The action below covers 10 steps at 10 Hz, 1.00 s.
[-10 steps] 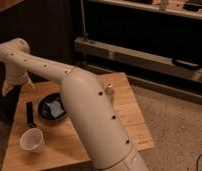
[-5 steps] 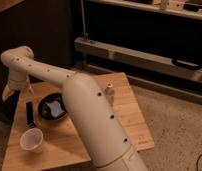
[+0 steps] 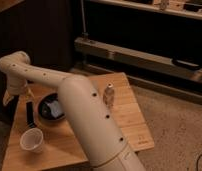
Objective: Place the eraser in the ceramic cup
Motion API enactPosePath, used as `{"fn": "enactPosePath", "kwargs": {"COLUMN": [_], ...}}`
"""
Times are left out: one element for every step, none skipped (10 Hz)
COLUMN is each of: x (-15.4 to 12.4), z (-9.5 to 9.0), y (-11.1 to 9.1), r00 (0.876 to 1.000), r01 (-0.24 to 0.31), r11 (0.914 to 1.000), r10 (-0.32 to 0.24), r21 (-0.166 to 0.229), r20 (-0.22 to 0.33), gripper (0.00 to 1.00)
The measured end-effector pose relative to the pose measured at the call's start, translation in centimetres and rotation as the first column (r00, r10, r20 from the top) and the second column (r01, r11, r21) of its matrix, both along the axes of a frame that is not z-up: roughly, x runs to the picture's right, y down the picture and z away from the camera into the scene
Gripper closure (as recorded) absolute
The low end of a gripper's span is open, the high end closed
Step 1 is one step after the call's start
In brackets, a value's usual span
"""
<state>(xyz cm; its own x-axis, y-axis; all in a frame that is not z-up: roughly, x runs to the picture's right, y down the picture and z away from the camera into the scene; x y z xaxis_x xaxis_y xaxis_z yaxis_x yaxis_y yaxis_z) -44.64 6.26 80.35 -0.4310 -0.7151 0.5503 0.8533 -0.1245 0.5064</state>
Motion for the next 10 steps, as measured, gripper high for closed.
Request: {"fn": "enactPosePath", "kwargs": {"x": [-0.1, -0.4, -0.4, -0.5, -0.9, -1.4, -1.6, -1.6, -1.8, -1.9], "z": [0.5, 1.1, 2.0, 2.7, 3.2, 3.6, 4.1, 4.7, 5.4, 6.0], "y": [0.3, 0.7, 0.7, 0.6, 0.6, 0.7, 0.7, 0.7, 1.4, 1.9], "r00": [1.0, 0.999, 0.998, 0.997, 0.996, 0.996, 0.995, 0.995, 0.994, 0.994], "r01": [-0.003, -0.006, -0.009, -0.009, -0.007, -0.001, 0.002, 0.005, 0.013, 0.016], "r11": [1.0, 0.9999, 0.9999, 0.9999, 0.9999, 0.9999, 0.9999, 0.9999, 0.9997, 0.9996], "r10": [0.003, 0.006, 0.008, 0.008, 0.006, 0.0, -0.003, -0.006, -0.015, -0.018], "r21": [-0.004, -0.01, -0.013, -0.012, -0.012, -0.011, -0.012, -0.016, -0.021, -0.023], "r20": [-0.014, -0.034, -0.058, -0.075, -0.087, -0.091, -0.096, -0.101, -0.104, -0.104], "gripper": [0.2, 0.2, 0.2, 0.2, 0.2, 0.2, 0.2, 0.2, 0.2, 0.2]}}
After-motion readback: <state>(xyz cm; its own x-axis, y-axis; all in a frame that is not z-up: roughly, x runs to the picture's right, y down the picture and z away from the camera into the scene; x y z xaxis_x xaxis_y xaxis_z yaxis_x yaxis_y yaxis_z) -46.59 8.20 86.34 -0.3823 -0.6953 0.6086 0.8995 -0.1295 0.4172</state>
